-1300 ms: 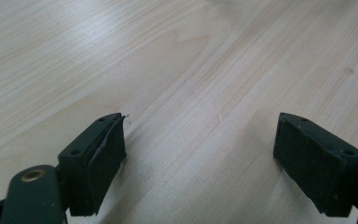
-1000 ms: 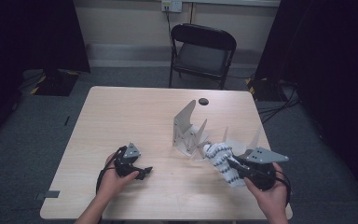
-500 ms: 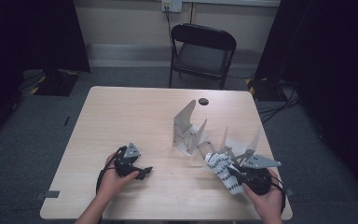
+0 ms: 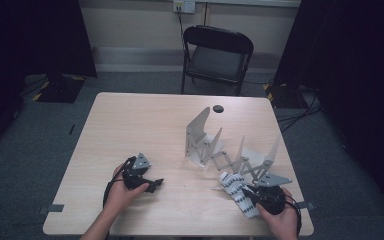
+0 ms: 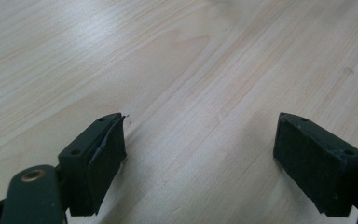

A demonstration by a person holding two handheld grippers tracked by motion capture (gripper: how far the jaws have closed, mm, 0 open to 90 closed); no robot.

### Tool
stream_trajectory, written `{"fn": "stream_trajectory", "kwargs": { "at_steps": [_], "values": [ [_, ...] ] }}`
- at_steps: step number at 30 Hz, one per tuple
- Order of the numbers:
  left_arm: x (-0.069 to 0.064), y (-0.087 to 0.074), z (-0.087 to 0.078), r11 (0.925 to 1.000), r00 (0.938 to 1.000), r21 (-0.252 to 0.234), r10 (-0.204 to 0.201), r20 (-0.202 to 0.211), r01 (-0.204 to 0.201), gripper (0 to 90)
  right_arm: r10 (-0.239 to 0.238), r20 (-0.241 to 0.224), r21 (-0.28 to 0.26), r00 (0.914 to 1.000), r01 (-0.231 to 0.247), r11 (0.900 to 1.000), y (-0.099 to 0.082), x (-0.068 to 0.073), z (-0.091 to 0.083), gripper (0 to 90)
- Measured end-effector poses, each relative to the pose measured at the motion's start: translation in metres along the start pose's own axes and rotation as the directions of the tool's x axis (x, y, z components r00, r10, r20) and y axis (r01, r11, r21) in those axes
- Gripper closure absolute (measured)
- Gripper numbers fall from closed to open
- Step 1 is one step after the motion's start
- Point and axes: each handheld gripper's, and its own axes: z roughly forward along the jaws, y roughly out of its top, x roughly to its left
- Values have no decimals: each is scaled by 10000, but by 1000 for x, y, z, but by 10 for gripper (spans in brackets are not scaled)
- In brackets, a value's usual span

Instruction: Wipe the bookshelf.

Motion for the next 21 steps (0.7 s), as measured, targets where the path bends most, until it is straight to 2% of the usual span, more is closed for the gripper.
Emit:
{"fn": "stream_trajectory", "kwargs": {
  "at_steps": [7,14,21],
  "values": [
    [0,0,0,10000,10000,-16,-6,-5,6,165,-55,-19,225,10000,56,9997,-5,2,4,786],
    [0,0,0,10000,10000,0,-1,0,1,165,-42,-113,232,9999,45,9997,-6,3,3,786],
    [0,0,0,10000,10000,1,2,0,-2,165,-95,-198,-262,9998,90,9996,4,5,-11,786]
  ]
}}
